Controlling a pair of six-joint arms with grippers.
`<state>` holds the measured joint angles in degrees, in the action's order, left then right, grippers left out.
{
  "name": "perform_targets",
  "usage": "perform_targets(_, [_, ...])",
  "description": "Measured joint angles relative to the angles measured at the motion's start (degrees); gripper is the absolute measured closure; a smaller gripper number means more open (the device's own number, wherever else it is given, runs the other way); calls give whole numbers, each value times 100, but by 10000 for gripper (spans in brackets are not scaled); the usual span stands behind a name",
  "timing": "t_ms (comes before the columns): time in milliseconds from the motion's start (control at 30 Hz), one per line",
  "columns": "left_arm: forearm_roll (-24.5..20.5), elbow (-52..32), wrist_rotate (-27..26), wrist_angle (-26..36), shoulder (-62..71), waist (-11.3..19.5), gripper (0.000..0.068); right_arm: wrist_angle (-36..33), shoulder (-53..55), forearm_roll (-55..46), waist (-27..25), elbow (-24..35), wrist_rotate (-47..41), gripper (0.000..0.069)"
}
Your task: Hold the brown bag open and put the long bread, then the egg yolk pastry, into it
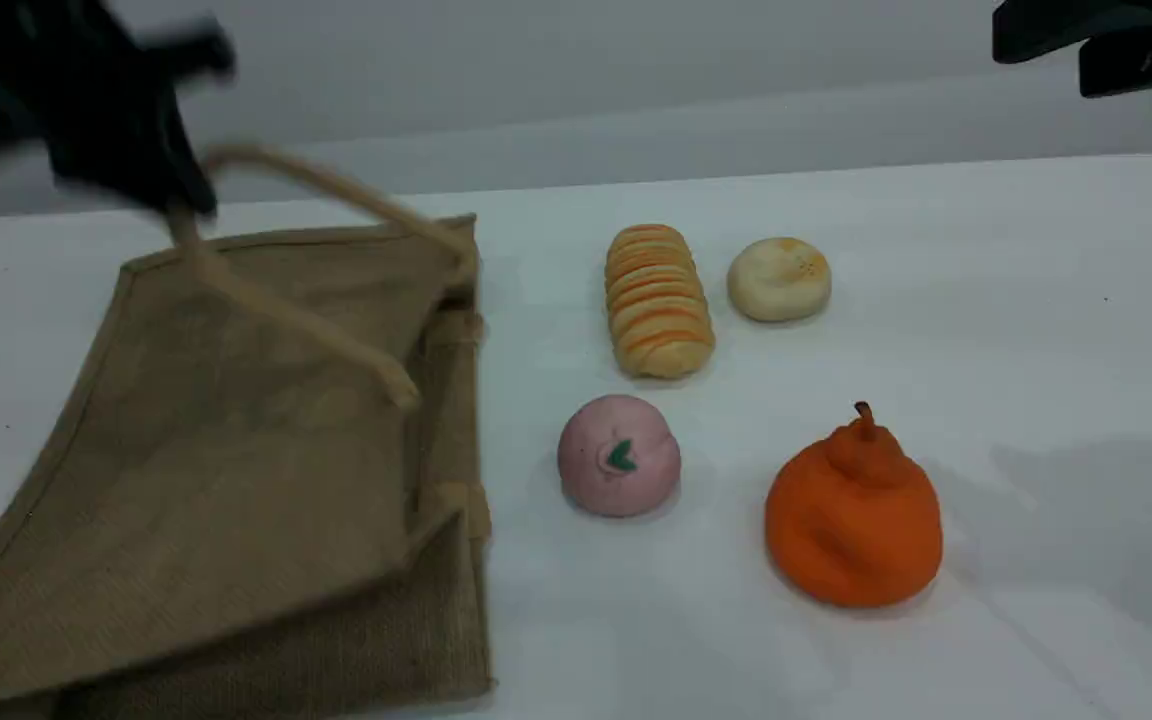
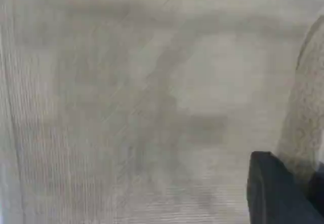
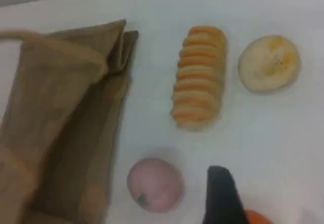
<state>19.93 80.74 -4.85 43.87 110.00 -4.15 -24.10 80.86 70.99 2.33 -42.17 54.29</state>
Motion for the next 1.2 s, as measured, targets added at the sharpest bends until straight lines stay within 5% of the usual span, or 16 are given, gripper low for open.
perform_targets(433, [42,2266,-2015,2595,-883,0,598,-180,0,421,0,0,289,322])
perform_targets(667, [153,2705,-2659,2620,-1152,0,598,-181,171,679,0,0,490,322])
perform_targets(933, [-69,2694,-2777,2620,-1154,0,598,-161,335,795,0,0,607,322])
perform_targets(1200, [-319,2689,-2765,2620,-1183,0,598,261,357,1947,0,0,1860,322])
